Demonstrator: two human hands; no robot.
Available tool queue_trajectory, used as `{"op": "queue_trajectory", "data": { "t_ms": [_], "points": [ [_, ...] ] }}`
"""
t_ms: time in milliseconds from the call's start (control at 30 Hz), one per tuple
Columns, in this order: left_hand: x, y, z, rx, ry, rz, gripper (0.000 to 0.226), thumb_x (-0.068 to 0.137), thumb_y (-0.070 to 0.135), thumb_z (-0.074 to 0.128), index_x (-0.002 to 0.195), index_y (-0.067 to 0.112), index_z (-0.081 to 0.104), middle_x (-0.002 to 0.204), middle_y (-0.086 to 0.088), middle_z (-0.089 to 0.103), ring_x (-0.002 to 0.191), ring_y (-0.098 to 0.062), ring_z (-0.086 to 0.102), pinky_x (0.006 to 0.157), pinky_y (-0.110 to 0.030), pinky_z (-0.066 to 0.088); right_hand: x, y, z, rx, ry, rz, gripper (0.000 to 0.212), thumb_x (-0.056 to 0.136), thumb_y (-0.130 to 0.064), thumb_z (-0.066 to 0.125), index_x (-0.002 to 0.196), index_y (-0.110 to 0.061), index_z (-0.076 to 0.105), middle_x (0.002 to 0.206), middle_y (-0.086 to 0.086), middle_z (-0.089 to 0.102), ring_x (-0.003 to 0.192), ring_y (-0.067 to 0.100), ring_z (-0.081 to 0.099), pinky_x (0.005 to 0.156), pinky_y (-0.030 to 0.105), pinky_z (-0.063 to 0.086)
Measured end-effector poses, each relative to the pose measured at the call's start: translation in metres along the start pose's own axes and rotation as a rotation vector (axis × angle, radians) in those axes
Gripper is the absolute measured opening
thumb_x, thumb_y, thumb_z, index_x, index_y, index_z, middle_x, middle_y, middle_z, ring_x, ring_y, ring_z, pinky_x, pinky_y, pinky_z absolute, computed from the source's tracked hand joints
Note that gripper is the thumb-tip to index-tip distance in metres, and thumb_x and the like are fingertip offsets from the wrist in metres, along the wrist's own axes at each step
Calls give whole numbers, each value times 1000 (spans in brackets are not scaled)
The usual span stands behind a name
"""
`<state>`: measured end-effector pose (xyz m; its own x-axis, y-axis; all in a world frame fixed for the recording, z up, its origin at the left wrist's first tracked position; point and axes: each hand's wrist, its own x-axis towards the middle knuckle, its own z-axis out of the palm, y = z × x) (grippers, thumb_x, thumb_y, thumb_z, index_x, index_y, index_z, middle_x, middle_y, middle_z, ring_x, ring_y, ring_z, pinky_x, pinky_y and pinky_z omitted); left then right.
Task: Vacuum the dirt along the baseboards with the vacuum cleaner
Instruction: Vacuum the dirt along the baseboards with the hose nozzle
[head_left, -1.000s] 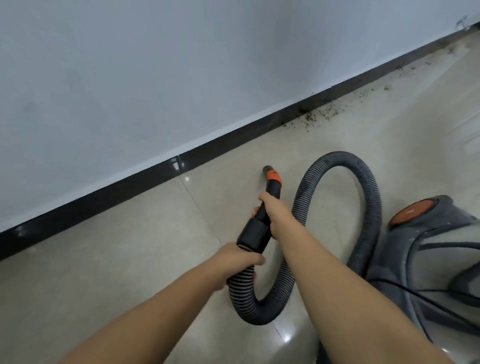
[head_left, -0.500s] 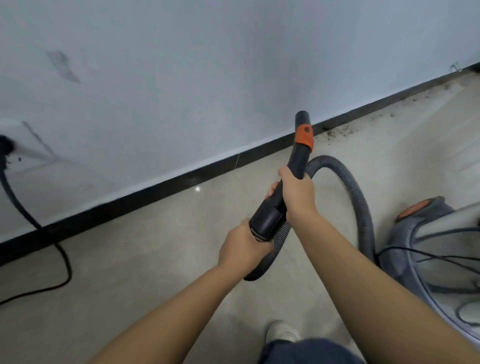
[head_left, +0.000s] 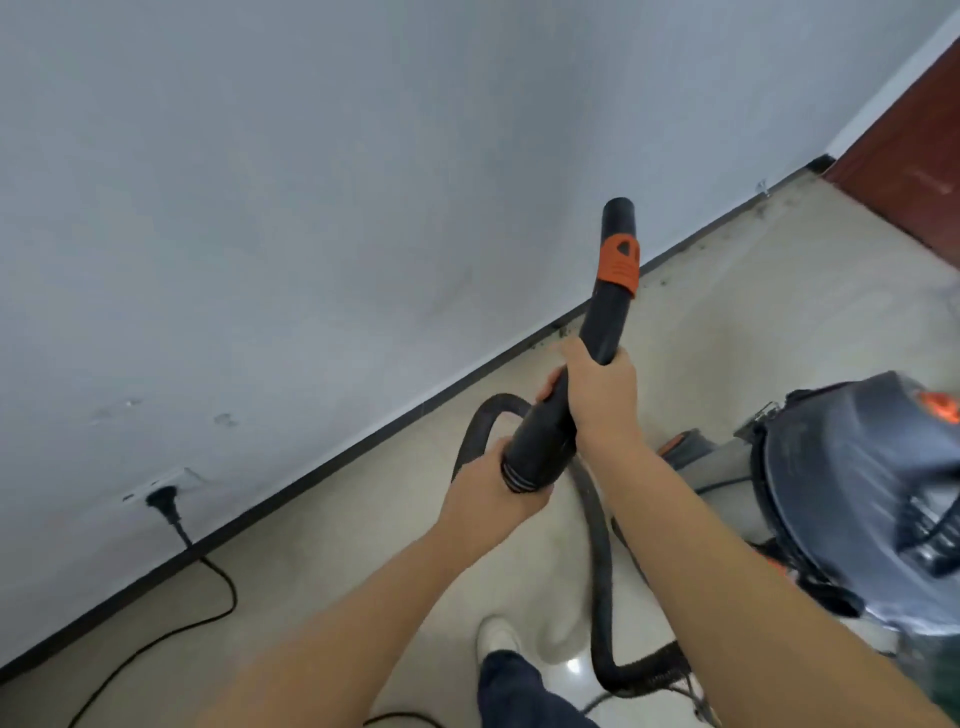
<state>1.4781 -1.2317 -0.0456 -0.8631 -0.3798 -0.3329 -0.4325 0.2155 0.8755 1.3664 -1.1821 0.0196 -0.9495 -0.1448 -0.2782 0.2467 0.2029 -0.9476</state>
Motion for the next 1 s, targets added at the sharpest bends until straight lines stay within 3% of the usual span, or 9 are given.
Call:
{"op": "queue_trajectory", "data": {
  "t_ms": [100, 200, 300, 433, 567, 767, 867, 1000],
  "points": [
    [2, 83, -9, 67, -137, 67, 27, 82, 24, 70, 104, 18, 57, 80, 6, 62, 65, -5, 55, 53, -8, 40, 5, -75, -39, 27, 36, 7, 9, 89, -13, 56, 84, -11, 49, 49, 6, 54, 39, 19, 53, 46, 27, 49],
    [17, 152, 1, 135, -184, 75, 19, 81, 23, 69, 88, 19, 51, 69, 8, 55, 58, -4, 51, 46, -8, 36, 24, -134, -81, 71, 32, -8, 9, 90, -13, 56, 87, -10, 48, 53, 9, 55, 37, 17, 52, 42, 24, 47],
    [37, 208, 20, 258, -134, 69, 22, 81, 26, 66, 91, 19, 48, 68, 7, 55, 63, -13, 54, 53, -19, 40, 48, -170, -118, 98, 54, -22, 9, 92, -15, 56, 89, -11, 48, 58, 12, 56, 38, 16, 52, 41, 22, 46],
    [56, 261, 46, 372, -110, 86, 24, 80, 31, 65, 96, 19, 53, 69, 9, 58, 65, -11, 58, 62, -27, 50, 76, -198, -161, 140, 122, 18, 15, 93, -14, 55, 81, -14, 45, 54, 8, 53, 37, 16, 51, 44, 25, 48],
    [70, 299, 64, 326, -164, 108, 29, 79, 37, 66, 101, 20, 57, 79, 6, 65, 75, -12, 63, 72, -31, 54, 105, -220, -193, 151, 124, 67, 12, 93, -17, 55, 87, -11, 47, 45, 3, 55, 42, 18, 51, 50, 28, 49],
    [105, 334, 56, 304, -220, 162, 31, 81, 26, 68, 106, 10, 59, 95, -9, 69, 89, -22, 66, 83, -38, 55, 144, -243, -198, 224, 167, 101, 14, 90, -14, 57, 98, -6, 49, 56, 8, 54, 33, 12, 50, 35, 18, 42],
    [134, 346, 49, 293, -236, 160, 28, 82, 22, 67, 103, 5, 59, 95, -16, 69, 88, -27, 65, 80, -38, 53, 170, -255, -190, 222, 182, 101, 13, 89, -15, 56, 95, -6, 49, 52, 6, 53, 34, 13, 51, 35, 18, 42],
    [184, 360, 43, 245, -255, 158, 25, 81, 20, 68, 100, 6, 60, 93, -13, 69, 79, -17, 61, 74, -33, 52, 215, -273, -180, 263, 209, 90, 12, 89, -16, 58, 92, -11, 47, 61, 10, 55, 40, 17, 53, 43, 25, 49]
  ]
}}
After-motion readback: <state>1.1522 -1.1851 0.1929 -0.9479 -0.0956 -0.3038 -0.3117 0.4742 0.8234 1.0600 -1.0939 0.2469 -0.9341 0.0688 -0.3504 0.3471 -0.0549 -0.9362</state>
